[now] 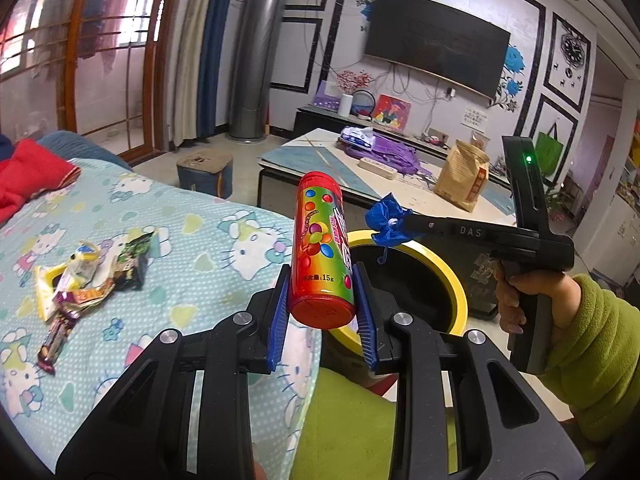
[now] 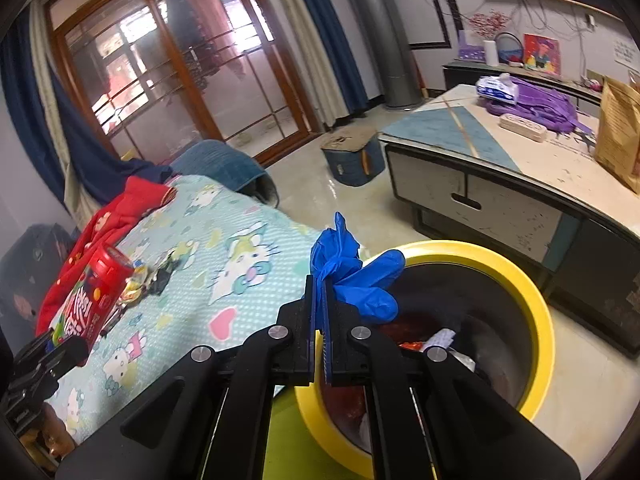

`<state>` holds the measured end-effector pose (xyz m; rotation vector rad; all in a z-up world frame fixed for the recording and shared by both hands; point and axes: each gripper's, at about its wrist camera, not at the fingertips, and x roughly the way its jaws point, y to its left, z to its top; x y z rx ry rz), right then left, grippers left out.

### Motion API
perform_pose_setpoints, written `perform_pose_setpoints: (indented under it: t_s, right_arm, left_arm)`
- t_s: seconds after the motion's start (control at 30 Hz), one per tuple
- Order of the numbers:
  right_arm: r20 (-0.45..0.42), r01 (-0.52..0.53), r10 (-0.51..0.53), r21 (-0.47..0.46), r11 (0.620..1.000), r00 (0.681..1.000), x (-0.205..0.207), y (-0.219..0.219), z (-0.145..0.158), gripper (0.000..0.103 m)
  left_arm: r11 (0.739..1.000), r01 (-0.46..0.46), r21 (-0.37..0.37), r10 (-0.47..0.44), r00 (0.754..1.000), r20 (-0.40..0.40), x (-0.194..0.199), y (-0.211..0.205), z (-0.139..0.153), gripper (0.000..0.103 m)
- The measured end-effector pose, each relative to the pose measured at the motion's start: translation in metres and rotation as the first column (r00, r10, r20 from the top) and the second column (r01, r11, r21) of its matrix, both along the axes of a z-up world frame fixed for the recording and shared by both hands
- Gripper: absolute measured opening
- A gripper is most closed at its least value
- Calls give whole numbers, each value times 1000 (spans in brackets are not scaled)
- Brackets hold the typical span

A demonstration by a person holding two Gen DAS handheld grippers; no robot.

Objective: Collect trash
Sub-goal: 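Carry the blue cloth and candy tube over the bin with both tools, then open both tools to drop the blue cloth and candy tube into the bin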

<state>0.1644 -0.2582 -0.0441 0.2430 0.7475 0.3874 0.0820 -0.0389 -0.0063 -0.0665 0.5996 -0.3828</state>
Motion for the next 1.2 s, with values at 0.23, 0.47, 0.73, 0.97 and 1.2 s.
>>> perform_pose_setpoints:
  t_s: [0.23,0.47,0.73,0.97,1.2]
  right_arm:
    - [-6,45,-45,-20,999,999,2,-16,-4,3]
    - [-26,74,-75,-13,997,997,5,-30,-10,3]
    - [-41,99,-98,3,995,994,9,-44,-12,3]
    - [-65,112,-111,12,994,992,13,-53,-17,3]
    - [-102,125,-120,35,992,987,17,-63,-24,3]
  left_arm:
    - [999,43,11,-43,999,-1,7,-18,-5,23]
    - [996,84,21,-83,996,-17,14,-35,-13,23]
    - [992,127,24,-125,991,-53,25,-54,-27,23]
    - [987,157,13,-155,983,-100,38,-69,-43,23]
    - [980,195,36,-188,972,-140,48,-89,-59,23]
